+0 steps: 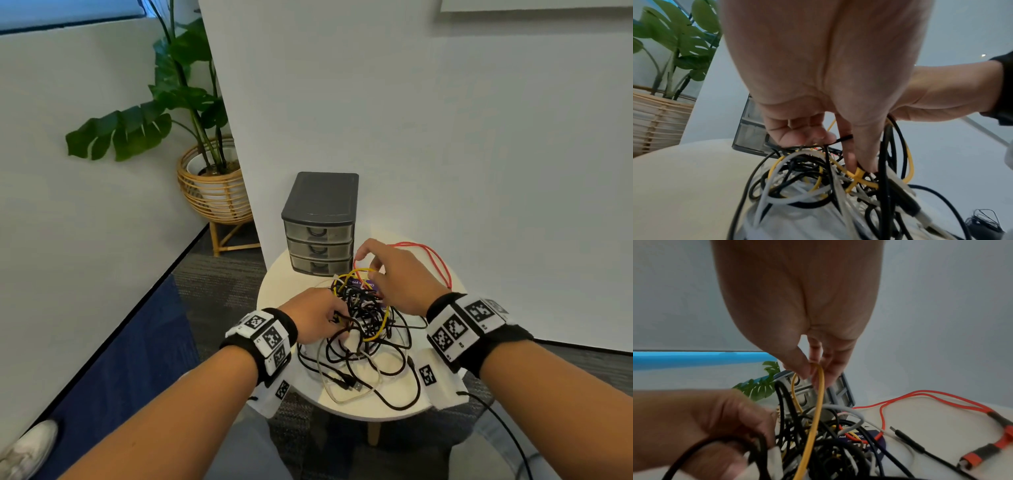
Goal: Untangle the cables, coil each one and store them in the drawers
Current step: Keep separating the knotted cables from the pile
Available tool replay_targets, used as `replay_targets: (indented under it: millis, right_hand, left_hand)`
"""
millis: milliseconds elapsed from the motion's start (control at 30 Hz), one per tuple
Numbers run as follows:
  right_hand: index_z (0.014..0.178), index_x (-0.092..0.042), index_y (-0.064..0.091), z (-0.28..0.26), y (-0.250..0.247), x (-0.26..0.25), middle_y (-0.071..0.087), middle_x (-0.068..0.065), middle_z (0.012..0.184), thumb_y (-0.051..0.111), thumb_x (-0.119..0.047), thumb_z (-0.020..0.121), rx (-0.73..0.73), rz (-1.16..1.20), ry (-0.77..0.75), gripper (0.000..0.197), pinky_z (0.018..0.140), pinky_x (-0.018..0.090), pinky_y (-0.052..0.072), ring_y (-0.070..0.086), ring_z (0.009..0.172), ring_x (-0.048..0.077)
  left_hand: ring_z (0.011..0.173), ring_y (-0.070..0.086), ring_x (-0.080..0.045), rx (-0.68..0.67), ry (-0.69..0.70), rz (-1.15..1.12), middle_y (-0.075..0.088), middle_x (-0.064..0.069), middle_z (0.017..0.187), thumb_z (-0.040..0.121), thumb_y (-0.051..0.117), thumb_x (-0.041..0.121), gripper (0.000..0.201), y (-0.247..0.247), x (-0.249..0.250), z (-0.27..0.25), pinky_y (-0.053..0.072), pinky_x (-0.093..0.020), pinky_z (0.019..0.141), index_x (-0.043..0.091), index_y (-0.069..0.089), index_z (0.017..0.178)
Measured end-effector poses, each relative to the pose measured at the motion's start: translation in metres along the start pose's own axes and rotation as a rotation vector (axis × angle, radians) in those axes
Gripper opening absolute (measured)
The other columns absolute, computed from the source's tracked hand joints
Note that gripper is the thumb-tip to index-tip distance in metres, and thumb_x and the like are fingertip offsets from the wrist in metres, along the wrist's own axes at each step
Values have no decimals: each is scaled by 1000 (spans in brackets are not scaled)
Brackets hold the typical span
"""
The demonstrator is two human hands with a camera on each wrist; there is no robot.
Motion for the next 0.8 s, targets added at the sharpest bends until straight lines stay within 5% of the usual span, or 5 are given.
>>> replay_targets:
  millis: [133,267,400,633,800]
  right_hand:
    - [103,-35,54,-13,10,-12,47,-7,118,59,5,87,10,-182,-214,43,83,33,52,51,102,17]
    - [106,-34,63,-31,21,-32,46,-8,119,63,-29,88,-20,-412,-425,19,81,33,35,38,100,14]
    - [124,-29,61,-32,40,-27,52,-5,116,58,-38,97,-152,-586,-388,28,86,36,36,45,105,19]
    - [127,-32,65,-27,47,-16,58,-5,113,53,-32,101,-195,-594,-335,28,82,33,36,46,106,19]
    - [122,-38,69,-23,53,-3,57,-7,114,56,-32,99,-167,-497,-266,27,85,37,44,44,105,18]
  left_hand:
    - [78,45,-4,111,79,-35,47,13,86,94,72,27,18,0,5,1,32,-11,65,14,79,105]
    - [87,42,-10,133,26,-98,40,8,94,99,65,28,17,-5,-4,3,29,-12,68,16,75,106]
    - [89,43,-9,100,-11,-117,39,7,95,99,66,30,19,-4,-10,3,31,-5,69,22,76,113]
    - [100,52,-23,-19,-84,2,35,2,113,87,77,27,51,15,-15,2,46,-30,88,29,59,135]
    - [97,55,-27,36,-103,59,34,2,114,86,79,31,44,17,-15,3,49,-35,82,29,62,126]
Point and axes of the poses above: each hand's wrist, its own z-axis towards the middle knuckle, its own y-axis out of the palm, x = y × z, the point moved 6 cm from there along z, towards the middle knuckle
